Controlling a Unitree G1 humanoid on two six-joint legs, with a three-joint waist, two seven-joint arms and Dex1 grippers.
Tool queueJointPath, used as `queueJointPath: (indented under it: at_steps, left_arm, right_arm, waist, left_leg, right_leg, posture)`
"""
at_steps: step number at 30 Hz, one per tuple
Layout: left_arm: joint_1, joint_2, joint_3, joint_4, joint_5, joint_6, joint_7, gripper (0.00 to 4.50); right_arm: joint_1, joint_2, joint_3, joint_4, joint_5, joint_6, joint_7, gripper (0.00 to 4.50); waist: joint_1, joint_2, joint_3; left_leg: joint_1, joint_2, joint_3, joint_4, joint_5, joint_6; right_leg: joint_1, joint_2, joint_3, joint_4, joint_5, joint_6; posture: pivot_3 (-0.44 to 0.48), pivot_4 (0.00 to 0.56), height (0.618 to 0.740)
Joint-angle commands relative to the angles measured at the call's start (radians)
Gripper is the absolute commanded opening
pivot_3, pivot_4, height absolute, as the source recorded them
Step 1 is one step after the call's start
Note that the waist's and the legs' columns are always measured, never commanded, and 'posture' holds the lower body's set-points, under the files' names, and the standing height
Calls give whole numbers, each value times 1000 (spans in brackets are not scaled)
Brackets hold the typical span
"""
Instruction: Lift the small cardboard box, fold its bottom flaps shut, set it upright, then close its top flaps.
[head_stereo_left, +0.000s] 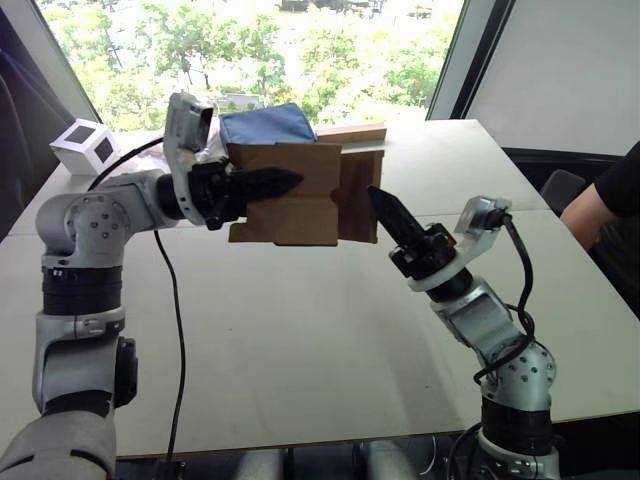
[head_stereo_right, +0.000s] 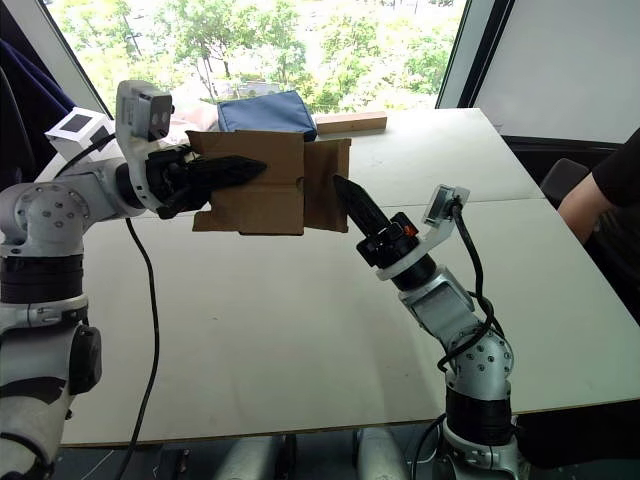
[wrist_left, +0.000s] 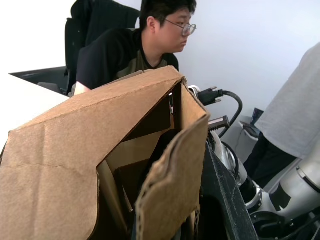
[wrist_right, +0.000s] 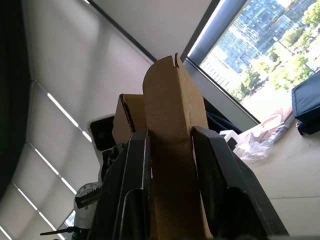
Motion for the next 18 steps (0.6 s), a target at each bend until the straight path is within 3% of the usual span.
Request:
queueJointPath:
  at_steps: [1, 2, 8, 18]
  left_arm:
    - [-23, 4, 9, -14, 0, -20, -5, 0]
    - [-23, 4, 9, -14, 0, -20, -5, 0]
    - [-23, 3, 12, -15, 2, -23, -4, 0]
    - [-27, 1, 13, -14, -1, -22, -4, 0]
  right_arm:
    - [-12, 1, -6, -38, 19, -18, 17, 2859]
    - [-10, 2, -15, -35, 42, -19, 20, 3182]
    - [8, 10, -59, -10, 131, -30, 20, 3182]
    - [24, 32, -49, 25, 132, -46, 0, 3182]
  waist:
    - [0, 0, 0]
    - [1, 0, 0]
    - [1, 0, 0]
    - [0, 0, 0]
  left_leg:
    - [0, 0, 0, 0, 0, 0]
    - [0, 0, 0, 0, 0, 0]
    - [0, 0, 0, 0, 0, 0]
    - [0, 0, 0, 0, 0, 0]
  right_leg:
    - [0, 0, 0, 0, 0, 0]
    - [0, 0, 0, 0, 0, 0]
    - [0, 0, 0, 0, 0, 0]
    - [0, 0, 0, 0, 0, 0]
  posture:
    - [0, 150, 737]
    - [0, 150, 737]
    - [0, 150, 737]
    - [0, 150, 737]
